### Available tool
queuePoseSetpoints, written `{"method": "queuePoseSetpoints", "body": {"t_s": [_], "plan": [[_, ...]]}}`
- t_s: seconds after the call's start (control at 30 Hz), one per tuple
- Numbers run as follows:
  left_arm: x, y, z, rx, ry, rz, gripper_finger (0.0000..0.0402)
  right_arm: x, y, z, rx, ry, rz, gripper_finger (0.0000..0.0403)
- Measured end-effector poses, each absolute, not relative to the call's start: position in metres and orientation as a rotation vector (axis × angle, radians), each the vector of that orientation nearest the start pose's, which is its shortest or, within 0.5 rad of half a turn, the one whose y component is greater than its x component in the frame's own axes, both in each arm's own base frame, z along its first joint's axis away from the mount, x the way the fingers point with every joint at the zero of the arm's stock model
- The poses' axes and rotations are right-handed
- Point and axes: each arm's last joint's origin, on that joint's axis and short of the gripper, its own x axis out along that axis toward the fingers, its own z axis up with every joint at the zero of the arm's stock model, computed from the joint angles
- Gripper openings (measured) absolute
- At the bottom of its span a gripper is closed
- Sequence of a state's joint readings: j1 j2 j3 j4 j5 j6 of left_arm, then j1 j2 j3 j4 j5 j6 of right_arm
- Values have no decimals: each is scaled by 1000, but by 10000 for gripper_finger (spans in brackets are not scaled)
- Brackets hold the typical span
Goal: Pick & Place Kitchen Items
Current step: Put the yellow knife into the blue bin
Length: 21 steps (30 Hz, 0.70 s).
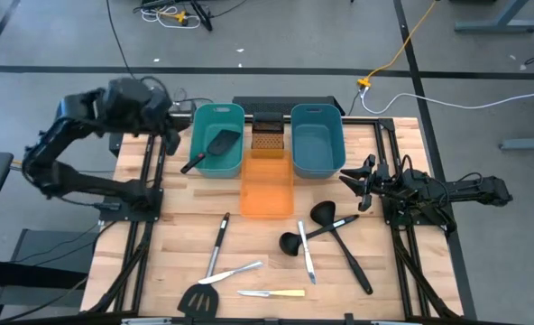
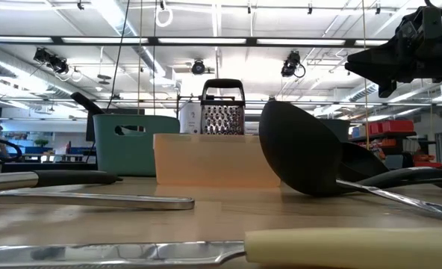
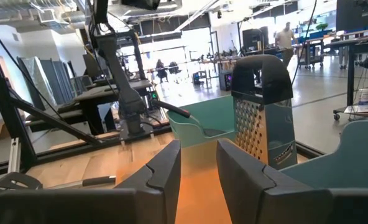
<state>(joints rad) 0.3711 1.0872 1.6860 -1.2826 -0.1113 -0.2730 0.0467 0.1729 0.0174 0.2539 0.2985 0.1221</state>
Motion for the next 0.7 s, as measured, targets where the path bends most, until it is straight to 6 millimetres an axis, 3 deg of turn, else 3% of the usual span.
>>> {"method": "queuePoseSetpoints", "body": {"t_s": [0.3,0.7], "plan": [[129,32,381,-359,548,451,4,107,-4,180,138,-112,-245,114],[161,-9,289,-273,540,295,3,106,-4,180,134,-111,-246,114]]}}
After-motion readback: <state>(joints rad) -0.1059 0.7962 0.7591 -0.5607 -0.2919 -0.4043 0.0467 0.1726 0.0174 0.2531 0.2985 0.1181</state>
